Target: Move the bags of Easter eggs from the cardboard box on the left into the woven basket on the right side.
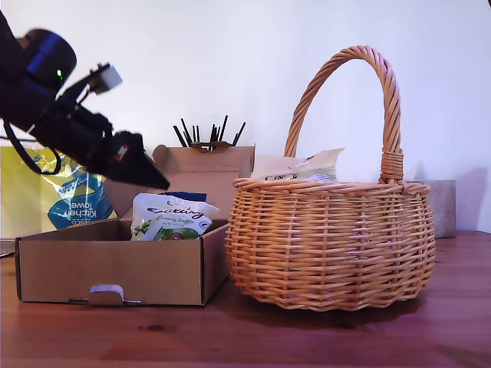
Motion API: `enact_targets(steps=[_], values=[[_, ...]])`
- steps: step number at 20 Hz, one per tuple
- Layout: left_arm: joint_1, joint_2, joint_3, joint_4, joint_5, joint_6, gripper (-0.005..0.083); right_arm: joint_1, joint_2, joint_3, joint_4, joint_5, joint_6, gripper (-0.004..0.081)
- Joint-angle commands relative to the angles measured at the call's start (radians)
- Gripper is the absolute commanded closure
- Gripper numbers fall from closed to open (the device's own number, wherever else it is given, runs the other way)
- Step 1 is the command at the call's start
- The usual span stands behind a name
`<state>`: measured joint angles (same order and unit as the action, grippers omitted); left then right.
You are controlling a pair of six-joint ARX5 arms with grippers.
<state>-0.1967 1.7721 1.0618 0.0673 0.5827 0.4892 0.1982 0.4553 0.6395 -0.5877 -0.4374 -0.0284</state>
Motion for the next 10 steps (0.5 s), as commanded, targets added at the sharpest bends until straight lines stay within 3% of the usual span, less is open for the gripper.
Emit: enact_targets(steps=[1, 4, 10], values=[[0.001, 0.048, -0.014, 0.0, -0.004, -0.011, 0.0001, 0.005, -0.002, 0.01, 0.005, 0.0, -0.006, 0.0782], [-0.001, 0.098, -0.014, -0.004, -0.011, -0.056, 0.0001, 0.005, -0.002, 0.01, 0.003, 0.0, -0.005, 0.0782], [-0.064, 0.102, -0.014, -0.085, 0.085, -0.123, 0.0017, 0.005, -0.002, 0.01, -0.001, 0.0, -0.005, 0.0782]])
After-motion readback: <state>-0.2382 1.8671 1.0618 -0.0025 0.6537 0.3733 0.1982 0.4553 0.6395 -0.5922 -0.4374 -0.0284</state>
